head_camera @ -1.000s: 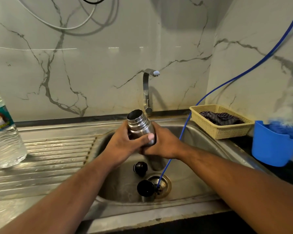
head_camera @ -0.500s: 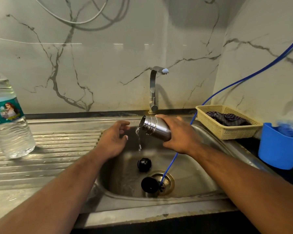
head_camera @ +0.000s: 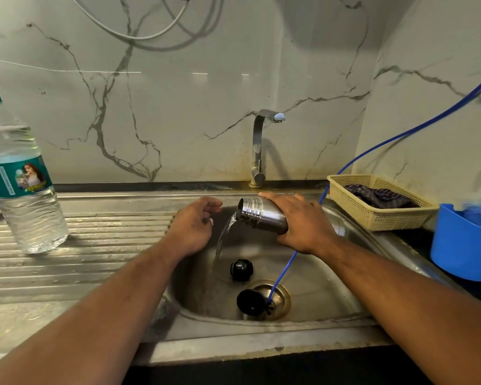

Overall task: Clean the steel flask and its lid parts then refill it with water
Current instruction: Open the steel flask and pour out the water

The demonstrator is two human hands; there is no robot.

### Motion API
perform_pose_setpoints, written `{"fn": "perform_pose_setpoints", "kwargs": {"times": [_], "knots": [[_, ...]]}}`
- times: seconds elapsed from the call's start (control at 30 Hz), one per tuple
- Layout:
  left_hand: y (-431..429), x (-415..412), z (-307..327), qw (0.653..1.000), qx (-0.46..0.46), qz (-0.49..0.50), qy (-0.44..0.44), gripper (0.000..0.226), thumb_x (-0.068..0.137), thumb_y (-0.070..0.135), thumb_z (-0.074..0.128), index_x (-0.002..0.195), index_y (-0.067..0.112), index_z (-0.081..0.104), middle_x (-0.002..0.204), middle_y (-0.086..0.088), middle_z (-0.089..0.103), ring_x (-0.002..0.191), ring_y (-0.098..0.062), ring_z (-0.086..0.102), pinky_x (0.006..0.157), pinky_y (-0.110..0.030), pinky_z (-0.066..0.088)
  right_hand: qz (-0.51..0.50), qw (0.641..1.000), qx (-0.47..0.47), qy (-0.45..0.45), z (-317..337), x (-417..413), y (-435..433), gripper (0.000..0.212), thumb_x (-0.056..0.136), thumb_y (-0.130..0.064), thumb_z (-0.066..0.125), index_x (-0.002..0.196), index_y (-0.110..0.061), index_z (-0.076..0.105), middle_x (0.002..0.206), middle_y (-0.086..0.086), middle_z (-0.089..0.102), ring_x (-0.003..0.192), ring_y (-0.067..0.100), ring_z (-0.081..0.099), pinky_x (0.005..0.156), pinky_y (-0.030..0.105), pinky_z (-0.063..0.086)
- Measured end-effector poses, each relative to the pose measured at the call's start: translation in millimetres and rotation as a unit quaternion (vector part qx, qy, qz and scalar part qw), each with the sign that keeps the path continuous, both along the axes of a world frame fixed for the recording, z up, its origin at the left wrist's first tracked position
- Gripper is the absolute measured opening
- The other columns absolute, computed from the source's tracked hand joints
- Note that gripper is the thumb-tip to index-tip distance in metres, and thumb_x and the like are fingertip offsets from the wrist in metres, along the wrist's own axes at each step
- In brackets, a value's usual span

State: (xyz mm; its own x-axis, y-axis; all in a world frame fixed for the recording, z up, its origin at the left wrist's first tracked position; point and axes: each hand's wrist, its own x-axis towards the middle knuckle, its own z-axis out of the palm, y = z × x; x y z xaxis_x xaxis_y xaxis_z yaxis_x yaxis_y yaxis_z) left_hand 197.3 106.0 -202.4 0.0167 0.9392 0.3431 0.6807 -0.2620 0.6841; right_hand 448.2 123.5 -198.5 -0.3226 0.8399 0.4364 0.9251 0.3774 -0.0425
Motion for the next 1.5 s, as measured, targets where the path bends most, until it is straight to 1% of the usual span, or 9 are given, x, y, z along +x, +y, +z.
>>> {"fn": "perform_pose_setpoints", "kwargs": {"times": [0.23, 0.47, 0.8, 0.9, 1.03, 1.17, 1.27, 1.37, 1.5], "knots": [[4, 1, -1, 1.0, 0.0, -0.004, 0.007, 0.047, 0.094, -0.012, 0.05, 0.126, 0.019, 0.063, 0.116, 0.01, 0.067, 0.11, -0.003, 0.059, 0.082, 0.006, 0.035, -0.001, 1.0, 0.011, -0.013, -2, 0, 2, 0.109, 0.072, -0.032, 0.084, 0.155, -0.048, 0.016, 0.151, -0.01, 0.046, 0.133, 0.017, 0.041, 0.103, 0.045, 0.036], [5, 0, -3, 1.0, 0.003, -0.008, 0.01, 0.045, 0.095, -0.01, 0.05, 0.125, 0.02, 0.064, 0.115, 0.013, 0.067, 0.112, -0.001, 0.059, 0.084, 0.004, 0.035, -0.003, 1.0, 0.012, -0.019, -2, 2, 5, 0.109, 0.073, -0.032, 0.084, 0.156, -0.049, 0.015, 0.151, -0.01, 0.044, 0.134, 0.017, 0.04, 0.104, 0.045, 0.035], [2, 0, -2, 1.0, 0.001, -0.005, 0.012, 0.045, 0.096, -0.01, 0.05, 0.124, 0.022, 0.063, 0.118, 0.01, 0.067, 0.112, 0.0, 0.057, 0.077, 0.003, 0.038, -0.006, 1.0, 0.014, -0.024, -3, 5, 4, 0.106, 0.076, -0.03, 0.082, 0.156, -0.047, 0.016, 0.153, -0.01, 0.043, 0.136, 0.017, 0.038, 0.105, 0.044, 0.033], [2, 1, -1, 1.0, -0.003, -0.01, 0.01, 0.044, 0.096, -0.009, 0.051, 0.126, 0.02, 0.063, 0.118, 0.01, 0.066, 0.112, -0.001, 0.058, 0.08, 0.001, 0.037, -0.005, 0.999, 0.019, -0.028, -3, 4, 5, 0.103, 0.077, -0.03, 0.081, 0.156, -0.047, 0.017, 0.151, -0.01, 0.045, 0.133, 0.017, 0.04, 0.106, 0.045, 0.033], [3, 1, 0, 1.0, 0.002, -0.011, 0.011, 0.044, 0.094, -0.01, 0.051, 0.123, 0.021, 0.065, 0.115, 0.011, 0.068, 0.111, -0.002, 0.06, 0.091, -0.002, 0.041, -0.002, 0.999, 0.025, -0.036, -2, 3, 8, 0.104, 0.077, -0.028, 0.081, 0.156, -0.049, 0.016, 0.149, -0.012, 0.047, 0.131, 0.017, 0.041, 0.105, 0.047, 0.034], [2, 2, -1, 1.0, -0.011, -0.013, 0.019, 0.047, 0.091, -0.008, 0.055, 0.125, 0.022, 0.064, 0.115, 0.012, 0.068, 0.11, -0.002, 0.06, 0.083, 0.001, 0.037, -0.002, 0.999, 0.024, -0.032, -3, 3, 9, 0.104, 0.077, -0.026, 0.081, 0.155, -0.05, 0.017, 0.149, -0.012, 0.047, 0.131, 0.017, 0.041, 0.105, 0.047, 0.034], [3, 2, -1, 1.0, -0.014, -0.018, 0.016, 0.047, 0.09, -0.008, 0.056, 0.124, 0.023, 0.063, 0.114, 0.012, 0.068, 0.107, -0.001, 0.059, 0.084, -0.001, 0.039, -0.002, 0.999, 0.021, -0.031, -4, 3, 10, 0.104, 0.077, -0.025, 0.081, 0.154, -0.05, 0.018, 0.149, -0.013, 0.046, 0.131, 0.017, 0.041, 0.105, 0.046, 0.033], [5, 2, -1, 1.0, -0.008, -0.011, -0.002, 0.048, 0.088, -0.013, 0.052, 0.12, 0.02, 0.065, 0.113, 0.008, 0.069, 0.106, -0.003, 0.061, 0.091, -0.007, 0.044, 0.005, 0.999, 0.02, -0.027, -6, 3, 12, 0.103, 0.076, -0.024, 0.081, 0.154, -0.05, 0.019, 0.15, -0.013, 0.045, 0.132, 0.017, 0.04, 0.104, 0.046, 0.033], [4, 1, -1, 0.999, -0.019, -0.013, -0.037, 0.05, 0.087, -0.018, 0.046, 0.122, 0.011, 0.066, 0.115, 0.001, 0.07, 0.102, 0.0, 0.061, 0.082, 0.002, 0.041, 0.013, 1.0, 0.011, -0.025, -8, 1, 14, 0.102, 0.077, -0.023, 0.081, 0.154, -0.051, 0.02, 0.15, -0.013, 0.045, 0.132, 0.017, 0.04, 0.103, 0.044, 0.032]]}}
